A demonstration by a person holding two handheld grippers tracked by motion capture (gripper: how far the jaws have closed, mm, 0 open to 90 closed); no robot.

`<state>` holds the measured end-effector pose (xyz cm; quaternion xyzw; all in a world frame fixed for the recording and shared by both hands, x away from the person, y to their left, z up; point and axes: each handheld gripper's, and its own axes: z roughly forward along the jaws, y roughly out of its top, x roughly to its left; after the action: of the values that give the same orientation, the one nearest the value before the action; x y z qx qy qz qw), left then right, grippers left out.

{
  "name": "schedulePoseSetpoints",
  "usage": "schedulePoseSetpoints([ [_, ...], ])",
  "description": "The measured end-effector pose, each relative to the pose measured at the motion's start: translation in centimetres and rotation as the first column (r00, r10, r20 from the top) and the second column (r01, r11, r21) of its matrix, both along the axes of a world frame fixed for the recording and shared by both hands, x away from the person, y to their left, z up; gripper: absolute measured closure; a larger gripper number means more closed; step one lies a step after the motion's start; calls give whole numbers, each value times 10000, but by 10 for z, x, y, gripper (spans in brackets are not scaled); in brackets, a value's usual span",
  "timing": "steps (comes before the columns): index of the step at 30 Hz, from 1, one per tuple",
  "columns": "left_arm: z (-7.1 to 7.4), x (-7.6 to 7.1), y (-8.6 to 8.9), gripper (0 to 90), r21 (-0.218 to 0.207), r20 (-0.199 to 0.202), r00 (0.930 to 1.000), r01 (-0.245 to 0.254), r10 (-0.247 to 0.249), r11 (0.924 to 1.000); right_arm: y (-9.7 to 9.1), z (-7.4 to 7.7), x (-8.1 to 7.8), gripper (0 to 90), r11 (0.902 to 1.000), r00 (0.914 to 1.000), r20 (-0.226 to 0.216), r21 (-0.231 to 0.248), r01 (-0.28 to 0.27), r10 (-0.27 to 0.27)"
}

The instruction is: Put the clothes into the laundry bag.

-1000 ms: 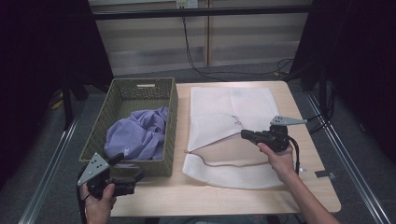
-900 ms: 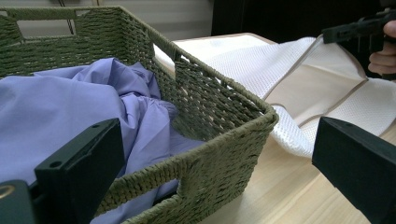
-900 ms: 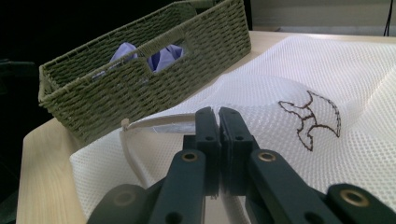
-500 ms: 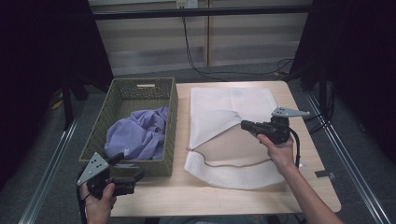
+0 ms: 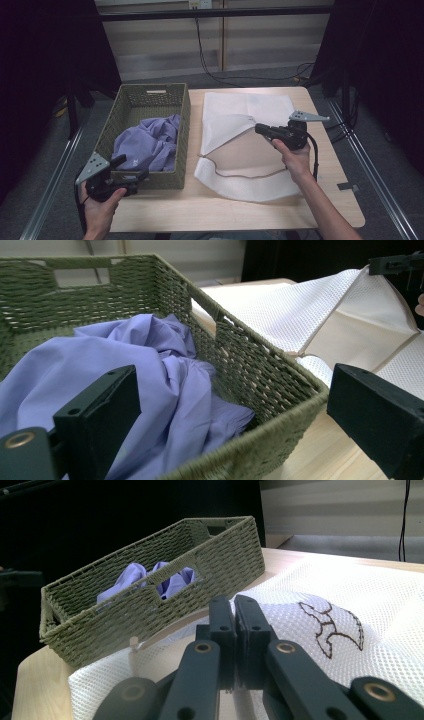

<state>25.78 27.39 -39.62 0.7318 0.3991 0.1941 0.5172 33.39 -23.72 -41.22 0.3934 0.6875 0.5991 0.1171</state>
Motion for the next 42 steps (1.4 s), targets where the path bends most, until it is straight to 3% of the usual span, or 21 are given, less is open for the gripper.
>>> schedulePoseSetpoints([
  [2,3,9,0,67,392,-169,9998,85,-78,9992,0,-1,-1,870,10000,10000,-15,-19,-37,37],
  [4,6,16,0,68,488,-290,9995,162,-148,9987,0,-1,-1,870,9999,10000,-13,-111,-71,71],
  [5,10,26,-1,69,848,-427,9990,127,-91,9963,0,-1,-2,869,9999,10000,-16,-109,-72,72],
  [8,15,43,-2,96,940,-890,9959,264,-180,9952,-1,-1,-3,869,9999,10000,0,-97,-61,61],
  [9,15,43,-2,98,940,-890,9959,264,-180,9952,-1,-1,-3,869,9999,10000,0,-97,-61,61],
  [11,18,57,-4,115,1422,-914,9955,384,-255,9891,-2,-1,-3,869,9999,10000,-10,-91,-62,62],
  [20,25,91,-12,100,1537,-1294,9904,682,-484,9858,0,-2,-3,864,9997,10000,-40,-207,-87,87],
  [21,24,100,-15,100,1545,-1597,9853,864,-614,9842,0,-2,-3,863,9998,9999,-72,-196,-94,93],
  [23,22,108,-16,102,1597,-1739,9825,942,-659,9827,0,-1,-3,864,9998,9998,-136,-171,-125,123],
  [31,10,136,-14,89,1942,-2063,9785,474,-65,9798,0,-2,-3,863,9997,9996,-196,-154,-198,195],
  [32,5,144,-14,89,2063,-2458,9691,740,-215,9757,0,-2,-2,864,9996,9996,-198,-166,-217,214],
  [34,0,150,-16,79,2476,-2590,9657,828,-164,9653,0,-3,-2,864,9996,9993,-276,-141,-247,243],
  [35,-3,153,-17,78,2520,-2750,9612,942,-220,9631,0,-3,-1,864,9996,9994,-262,-172,-245,241],
  [36,-3,153,-17,76,2520,-2750,9612,942,-220,9631,0,-3,-1,864,9996,9994,-262,-172,-245,241],
  [37,-9,156,-17,74,2739,-2873,9569,1237,-416,9538,-1,-3,-2,864,9996,9993,-301,-174,-225,220],
  [38,-11,157,-18,74,2861,-2901,9561,1267,-402,9498,-1,-3,-2,864,9996,9993,-302,-181,-221,216],
  [39,-11,157,-18,72,2861,-2901,9561,1267,-402,9498,-1,-3,-2,864,9996,9993,-302,-181,-221,216],
  [40,-15,160,-19,68,2840,-3208,9451,1582,-618,9457,-1,-3,-2,863,9996,9993,-316,-185,-229,223],
  [41,-15,160,-19,64,2840,-3208,9451,1582,-618,9457,-1,-3,-2,863,9996,9993,-316,-185,-229,223],
  [42,-18,161,-22,62,3152,-3275,9427,1721,-633,9333,-1,-4,-1,863,9995,9992,-329,-207,-248,241],
])
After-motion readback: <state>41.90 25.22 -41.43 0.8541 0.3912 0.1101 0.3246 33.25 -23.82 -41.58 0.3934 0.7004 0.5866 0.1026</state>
